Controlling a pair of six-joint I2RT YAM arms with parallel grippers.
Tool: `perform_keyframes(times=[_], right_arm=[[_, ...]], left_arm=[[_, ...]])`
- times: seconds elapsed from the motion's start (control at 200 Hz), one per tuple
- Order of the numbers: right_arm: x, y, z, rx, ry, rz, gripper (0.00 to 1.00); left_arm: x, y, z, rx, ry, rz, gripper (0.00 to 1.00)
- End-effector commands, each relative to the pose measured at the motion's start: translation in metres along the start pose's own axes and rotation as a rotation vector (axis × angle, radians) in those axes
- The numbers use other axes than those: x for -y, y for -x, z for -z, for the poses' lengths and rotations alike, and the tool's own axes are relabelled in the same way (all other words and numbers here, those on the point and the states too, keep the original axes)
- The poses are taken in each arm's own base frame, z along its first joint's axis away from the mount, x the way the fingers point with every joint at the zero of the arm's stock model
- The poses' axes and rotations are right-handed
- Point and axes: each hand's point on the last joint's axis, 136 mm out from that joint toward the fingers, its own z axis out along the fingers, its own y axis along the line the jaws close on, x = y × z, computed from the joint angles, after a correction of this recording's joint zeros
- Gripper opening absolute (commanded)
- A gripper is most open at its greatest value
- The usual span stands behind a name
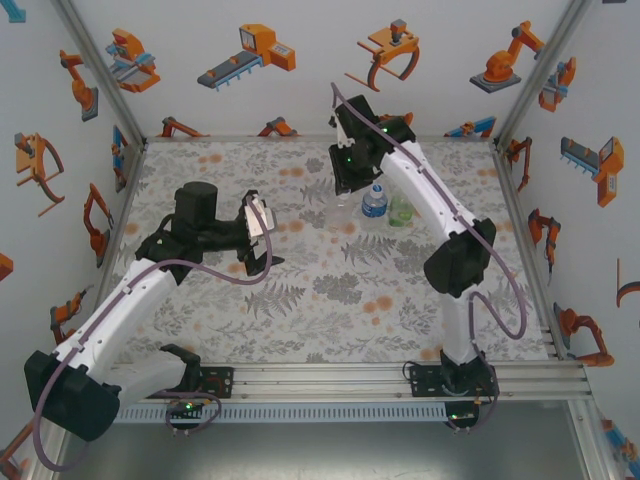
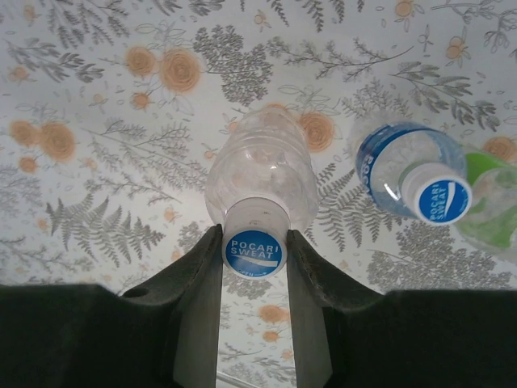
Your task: Screw on the bottle caps
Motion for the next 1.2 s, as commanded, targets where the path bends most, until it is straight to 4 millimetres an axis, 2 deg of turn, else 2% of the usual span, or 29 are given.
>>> perform_keyframes(times=[0.0,0.14,0.386,0.516,0.621,0.736,0.866,1.192], right_arm=[[0.014,0.003,-0.002,-0.016,-0.048,0.036,0.00],[0.018,0.006,-0.022,-0.022,-0.048,0.040,0.00],[0.017,0.005,-0.044,-0.027,-0.036,0.040,0.00],[0.018,0.000,-0.050,-0.033,-0.037,0.035,0.21],[0.017,0.000,-0.048,-0.032,-0.030,0.034,0.32],[0.016,0.004,-0.039,-0.013,-0.030,0.037,0.37],[0.013,0.013,-0.018,0.028,-0.022,0.039,0.43],[0.018,0.025,0.049,0.142,-0.058,0.049,0.51]], left_arm=[[0.001,0.004,0.002,0.014,0.003,0.003,0.97],[0.001,0.003,0.002,0.014,0.003,0.006,0.97],[0.001,0.002,0.001,0.011,-0.001,0.009,0.97],[0.001,0.002,0.000,0.012,-0.004,0.010,0.97],[0.001,0.002,-0.001,0.013,-0.009,0.013,0.97],[0.002,0.002,-0.001,0.015,-0.013,0.014,0.97],[0.001,0.001,-0.002,0.012,-0.013,0.017,0.97],[-0.002,0.000,-0.004,0.015,-0.004,0.033,0.97]])
